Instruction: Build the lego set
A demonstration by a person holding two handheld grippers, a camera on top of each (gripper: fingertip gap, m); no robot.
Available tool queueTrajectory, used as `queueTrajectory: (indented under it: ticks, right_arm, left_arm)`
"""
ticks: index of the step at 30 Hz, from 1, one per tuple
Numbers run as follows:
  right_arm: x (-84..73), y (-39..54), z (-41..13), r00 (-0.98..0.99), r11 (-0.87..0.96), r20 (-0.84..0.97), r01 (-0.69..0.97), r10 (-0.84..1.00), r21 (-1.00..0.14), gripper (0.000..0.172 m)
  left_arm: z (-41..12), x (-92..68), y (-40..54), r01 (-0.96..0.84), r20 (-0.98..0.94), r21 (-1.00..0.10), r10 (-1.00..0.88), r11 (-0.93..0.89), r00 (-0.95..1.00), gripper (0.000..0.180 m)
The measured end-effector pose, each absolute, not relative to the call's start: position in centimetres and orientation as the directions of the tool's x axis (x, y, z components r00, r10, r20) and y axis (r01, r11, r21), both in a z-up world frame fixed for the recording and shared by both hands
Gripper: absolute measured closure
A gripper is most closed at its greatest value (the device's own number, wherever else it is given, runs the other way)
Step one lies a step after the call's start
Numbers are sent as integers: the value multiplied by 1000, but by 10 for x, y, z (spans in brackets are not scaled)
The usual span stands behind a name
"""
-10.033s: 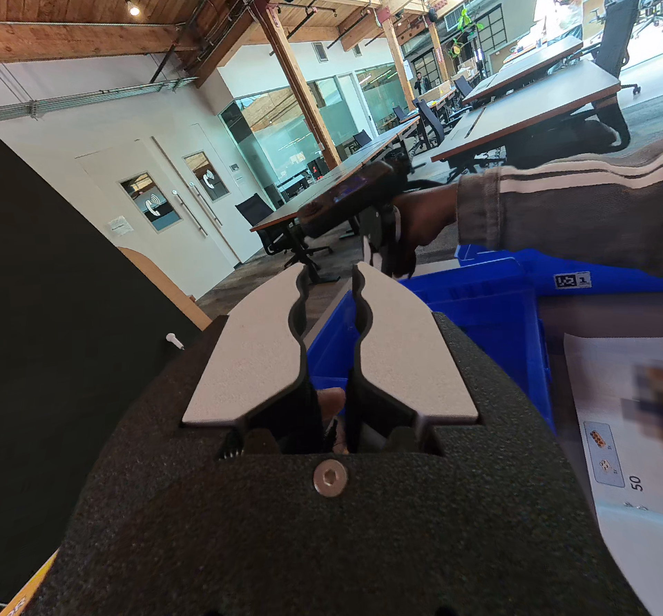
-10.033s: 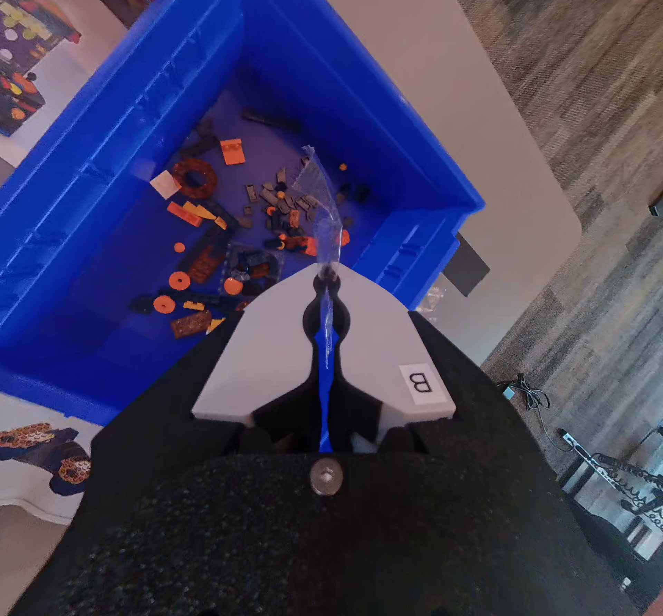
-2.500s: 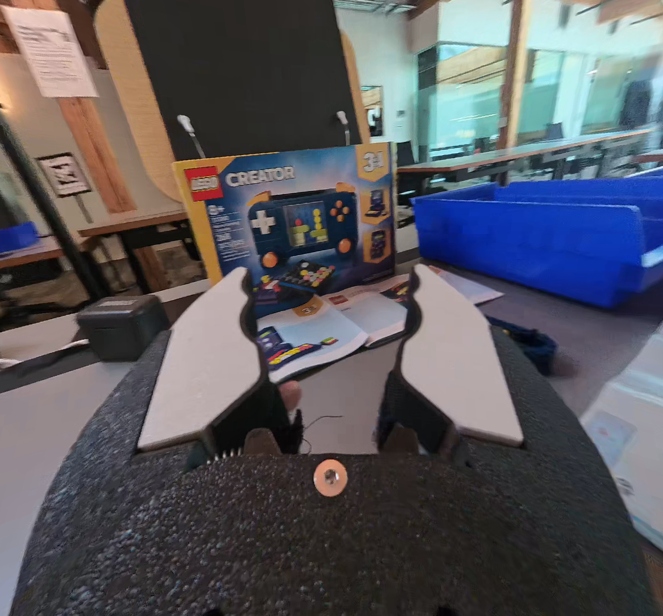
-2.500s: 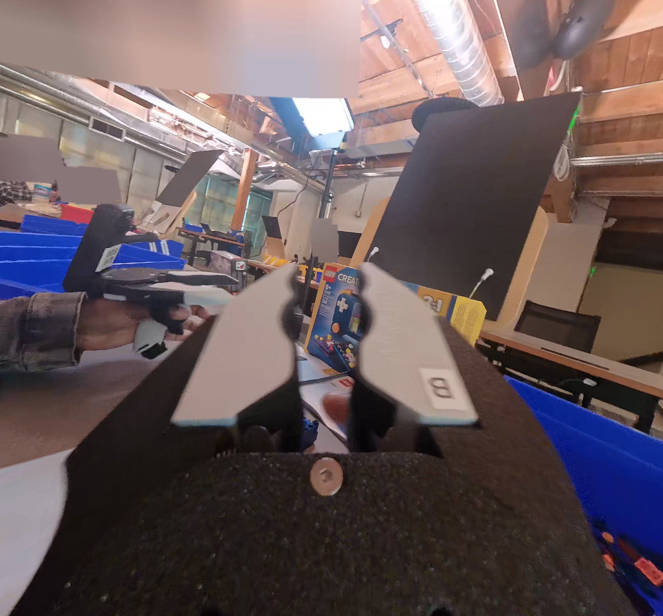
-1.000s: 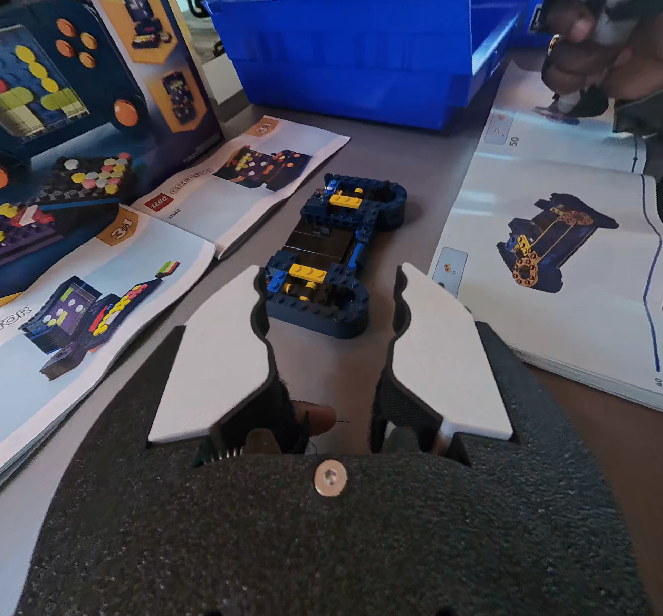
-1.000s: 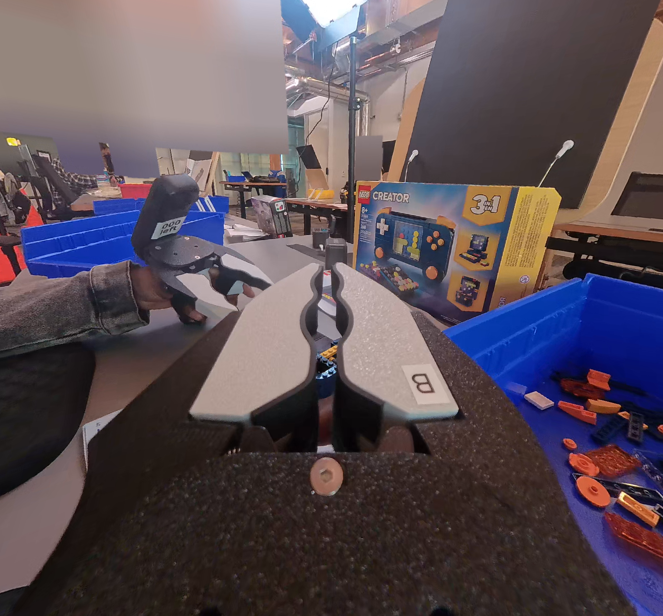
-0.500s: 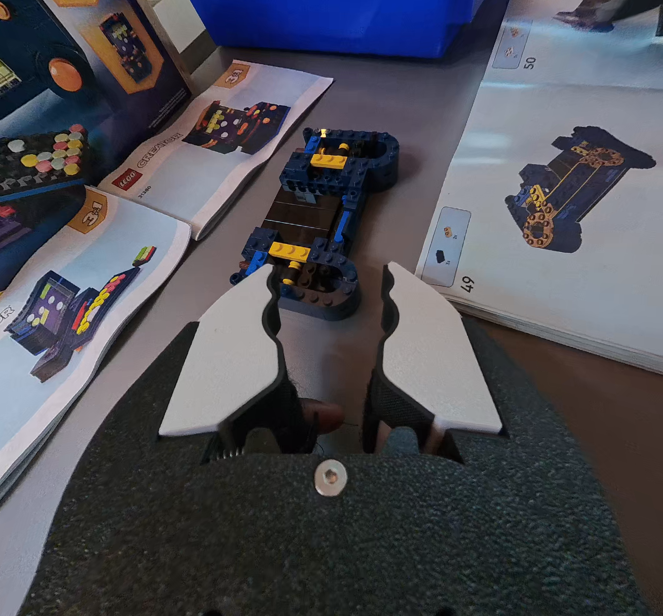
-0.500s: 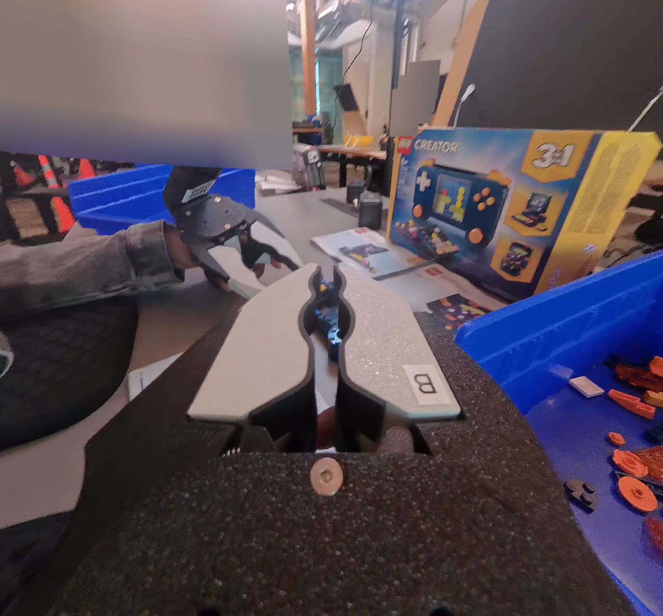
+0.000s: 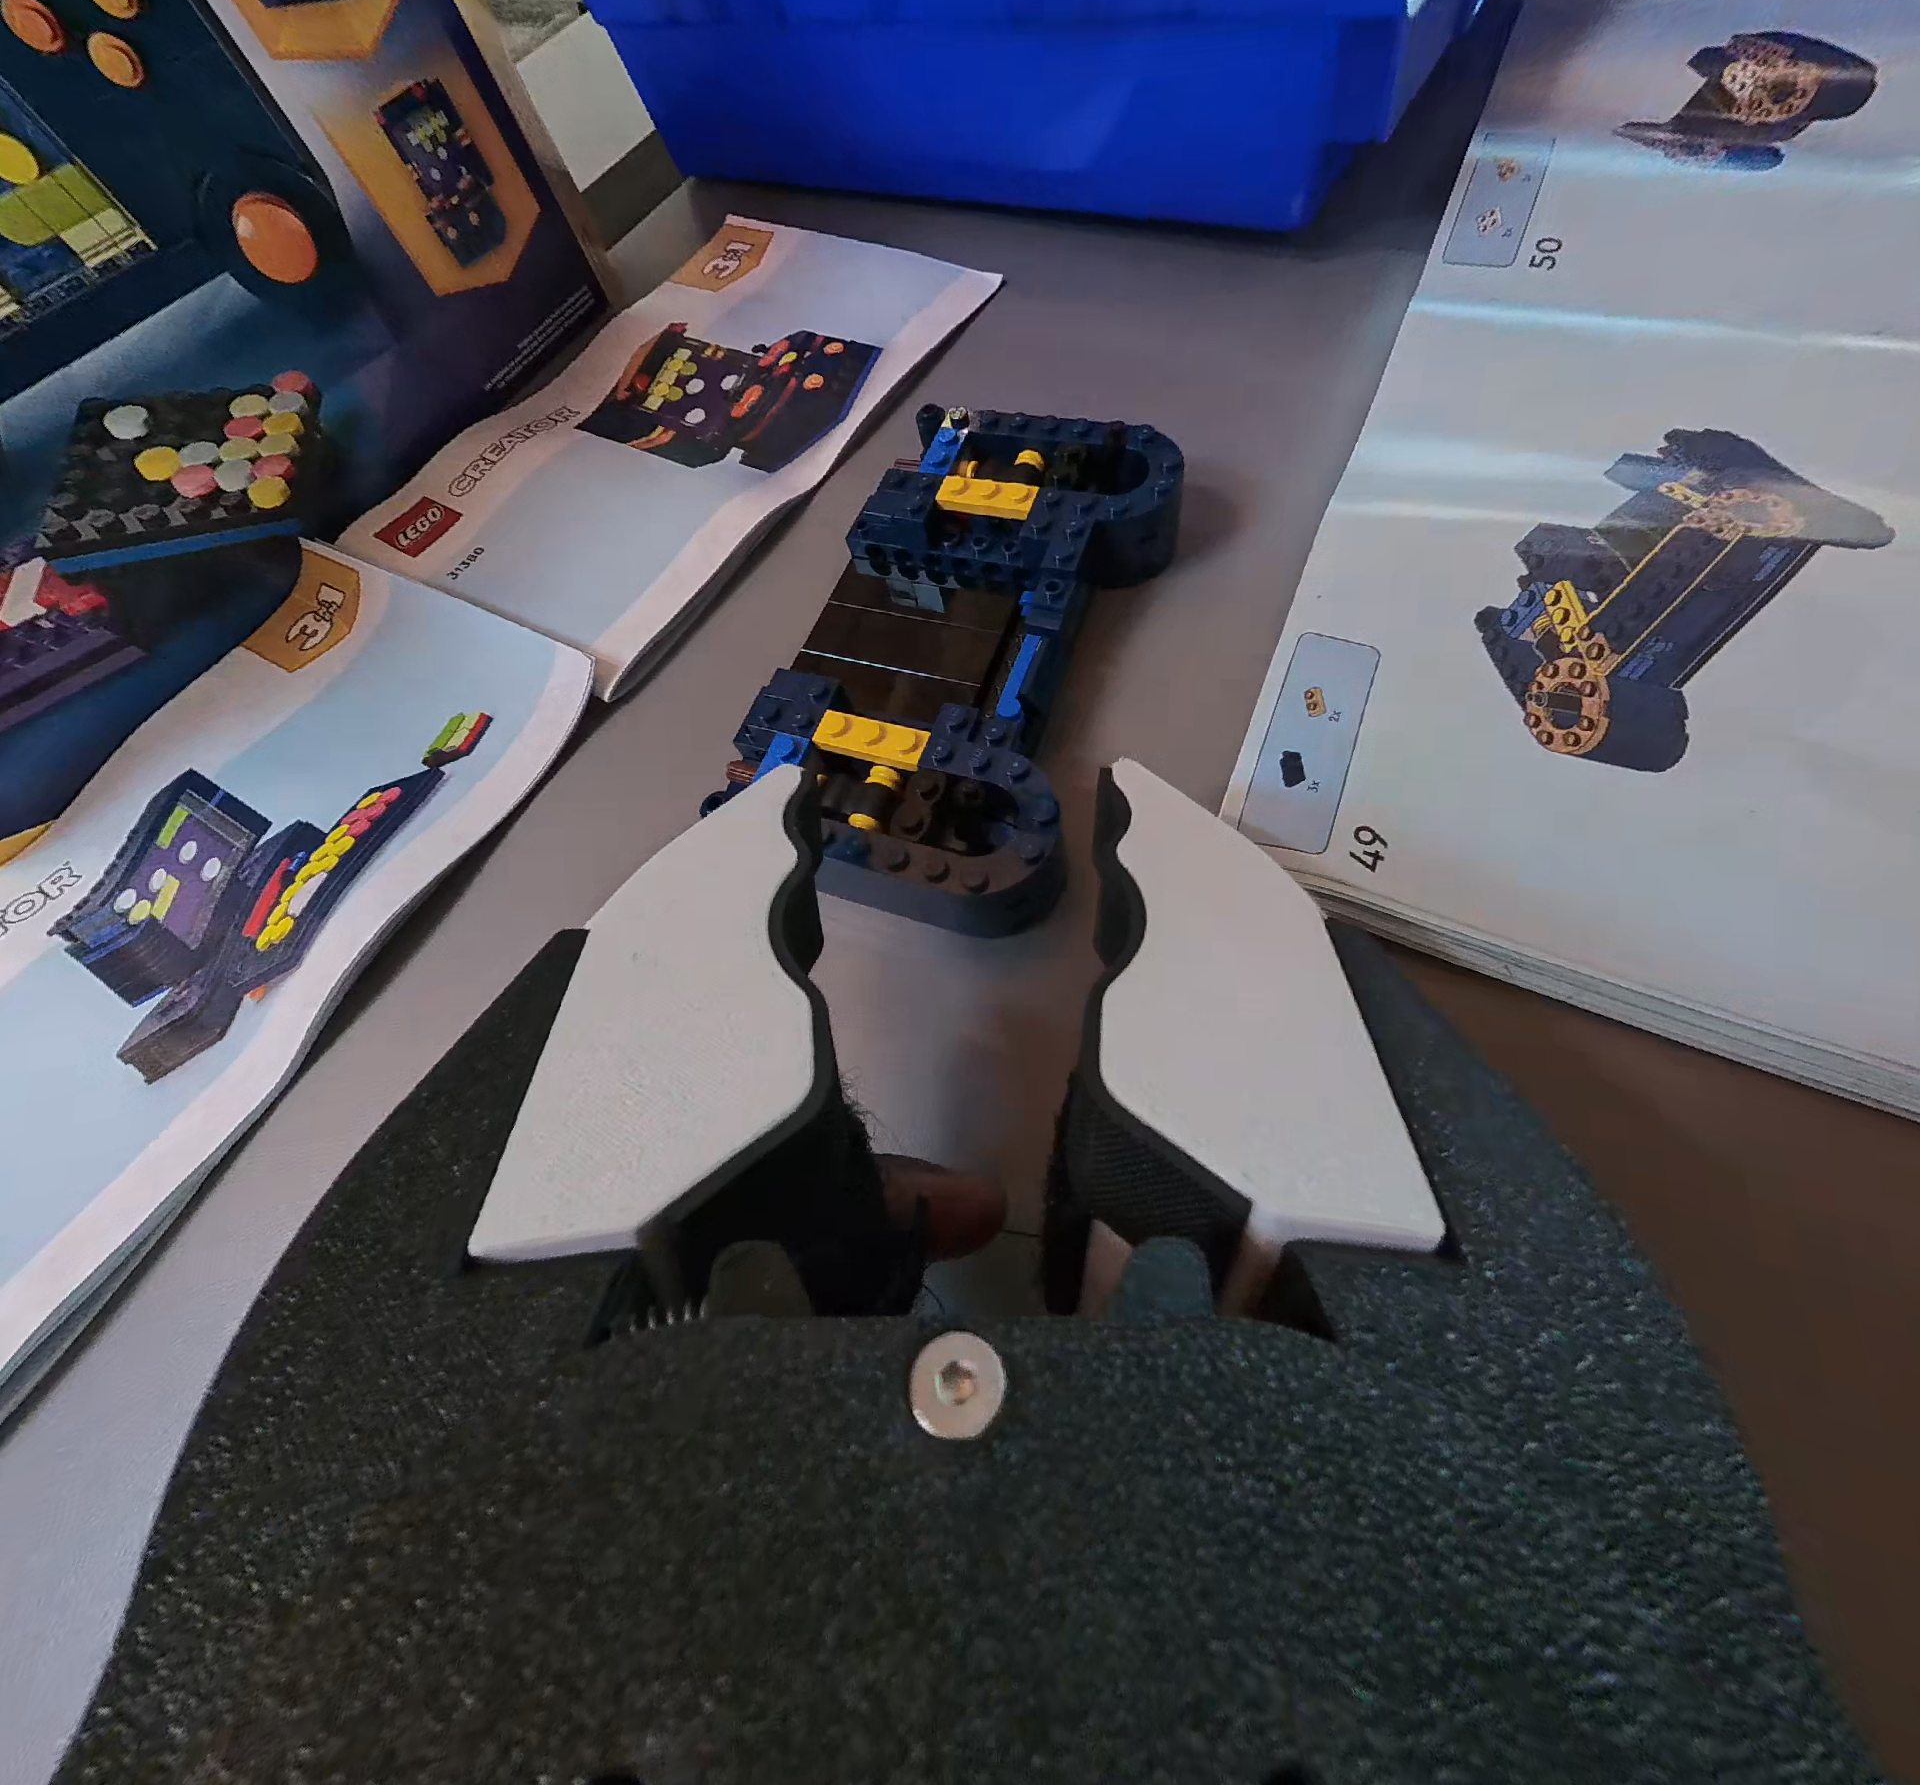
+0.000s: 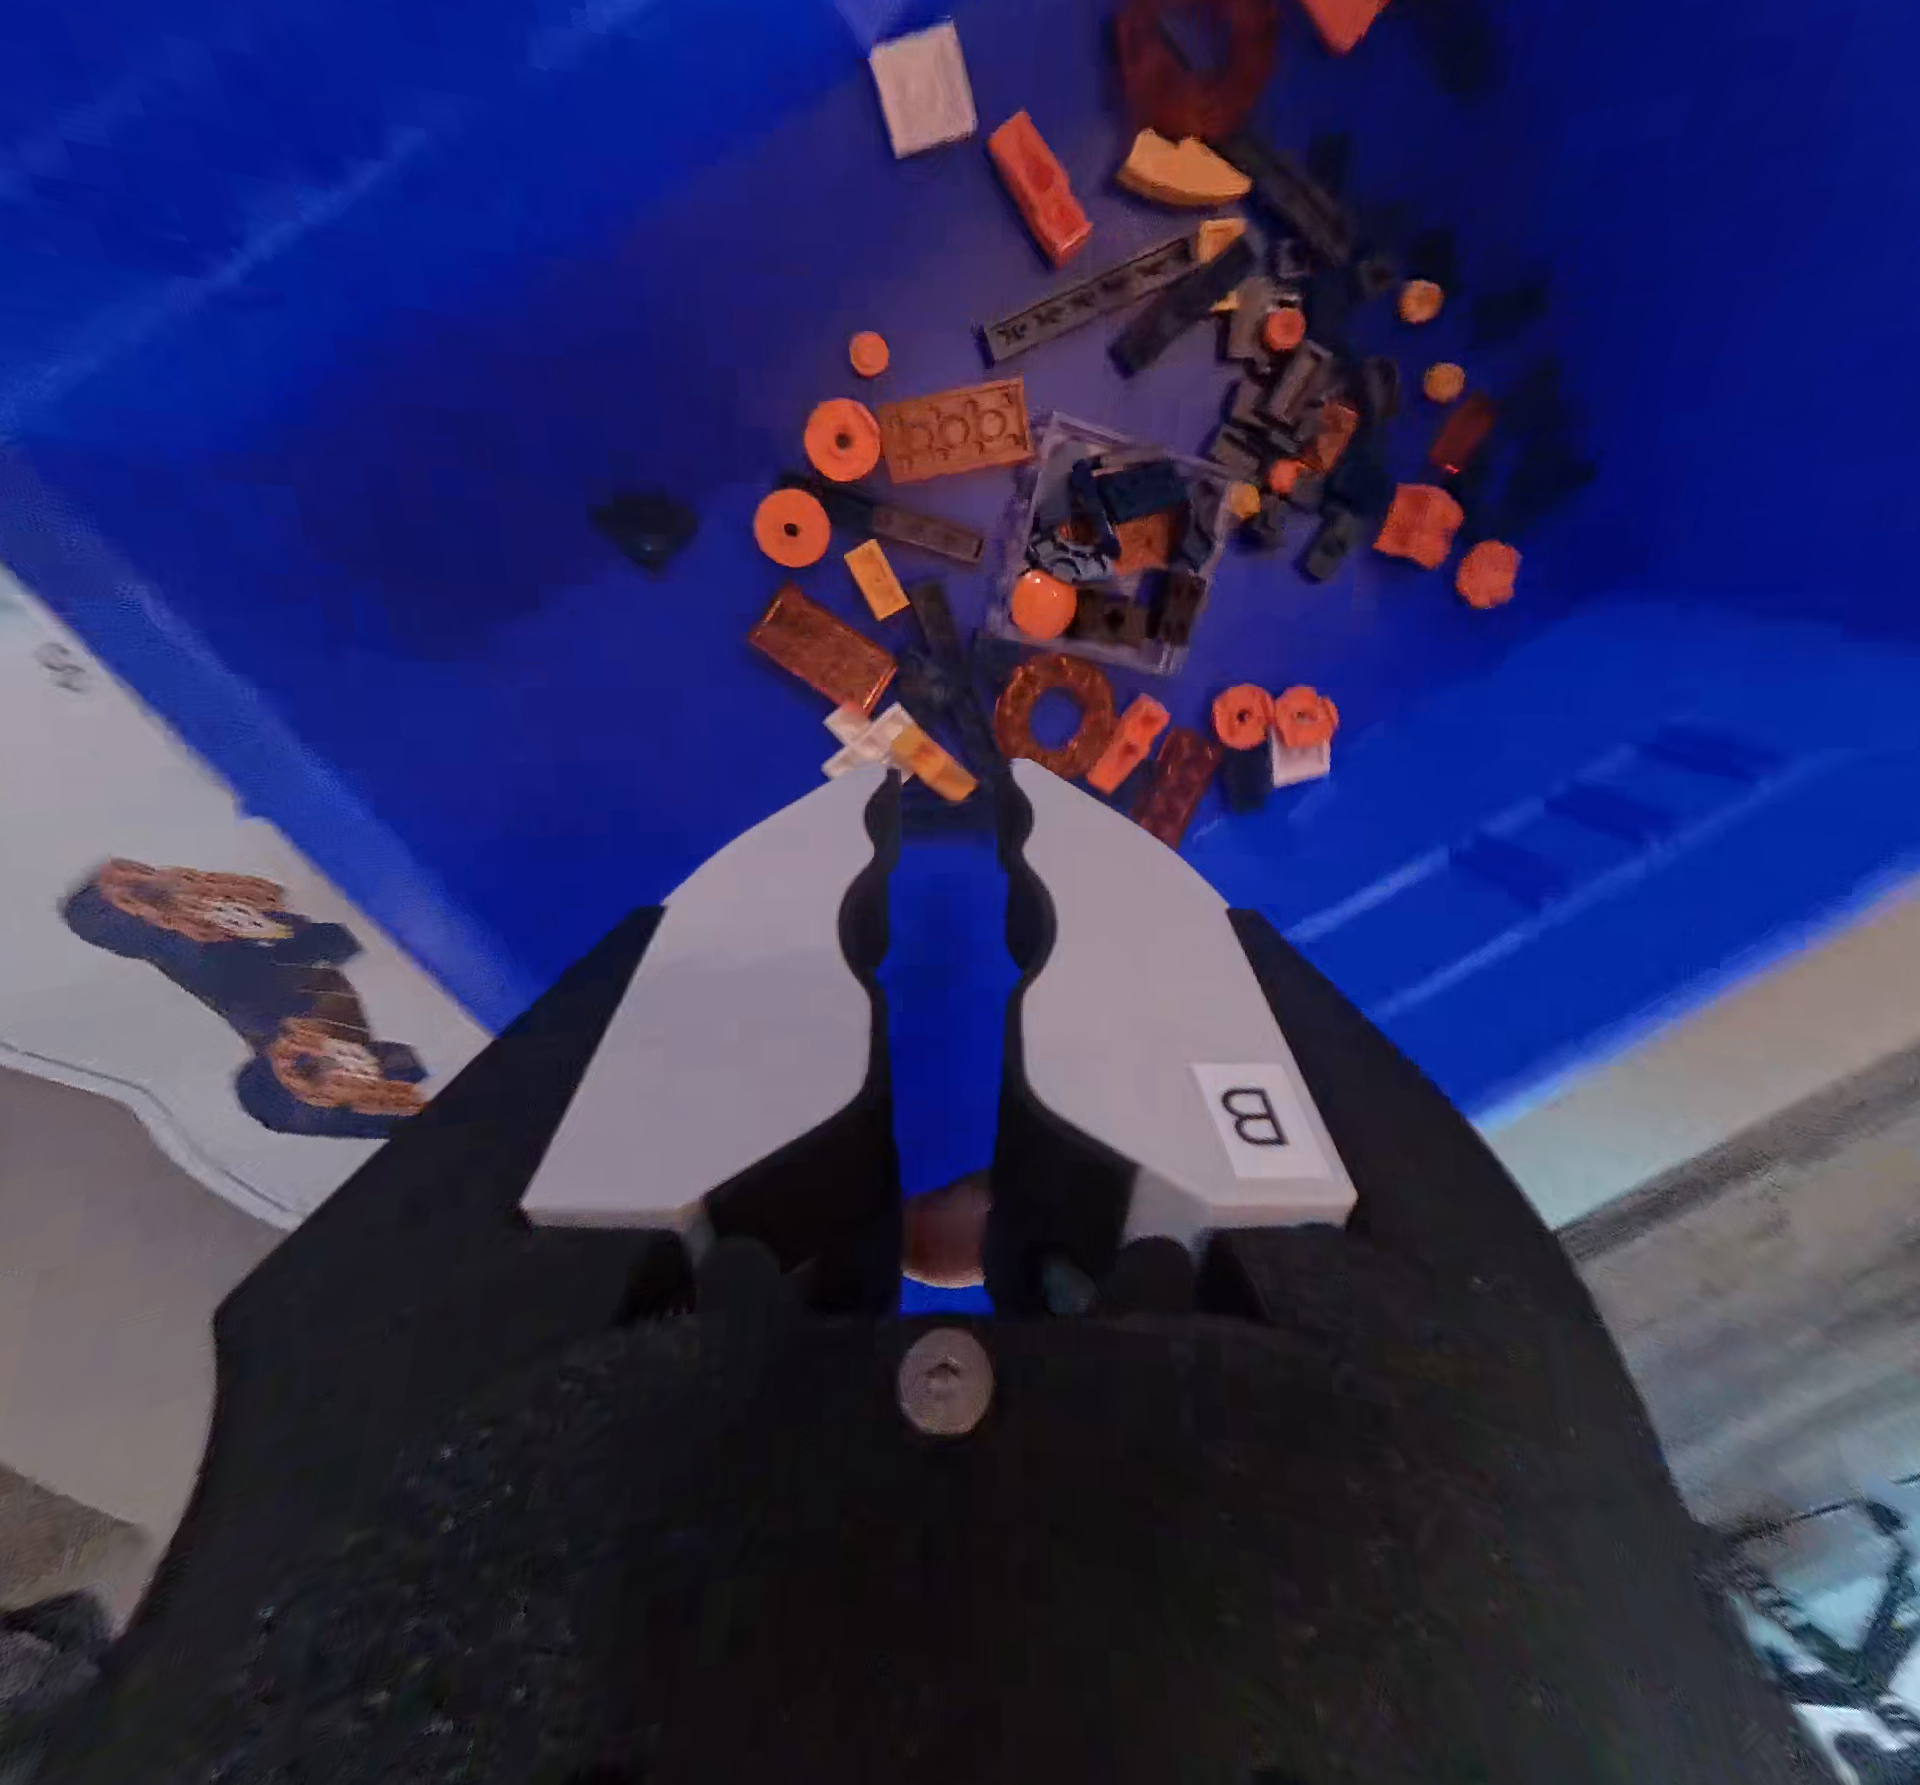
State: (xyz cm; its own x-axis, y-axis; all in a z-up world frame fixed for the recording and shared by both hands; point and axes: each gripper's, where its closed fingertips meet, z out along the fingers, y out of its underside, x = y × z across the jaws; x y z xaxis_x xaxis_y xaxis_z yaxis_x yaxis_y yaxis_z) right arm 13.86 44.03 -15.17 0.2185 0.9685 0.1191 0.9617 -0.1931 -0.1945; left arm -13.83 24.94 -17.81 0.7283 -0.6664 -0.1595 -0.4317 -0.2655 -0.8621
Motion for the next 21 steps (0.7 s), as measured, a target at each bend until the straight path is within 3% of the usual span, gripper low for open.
queueTrajectory:
  ticks: [4,6,14,21]
  right_arm:
    - [142,460,-177,153,-150,62,987,986,-59,145]
    - [143,469,-182,107,-106,30,994,994,-40,135]
    - [150,470,-202,60,-56,-68,996,996,69,128]
    - [146,473,-210,-36,36,3,993,999,113,140]
  left_arm:
    - [-176,-139,250,-415,-148,-870,-661,-266,735,131]
    - [-176,-139,250,-415,-148,-870,-662,-267,735,131]
    - [-180,-138,248,-439,-156,-857,-673,-272,723,131]
    - [-183,-137,248,-457,-165,-846,-679,-275,715,131]
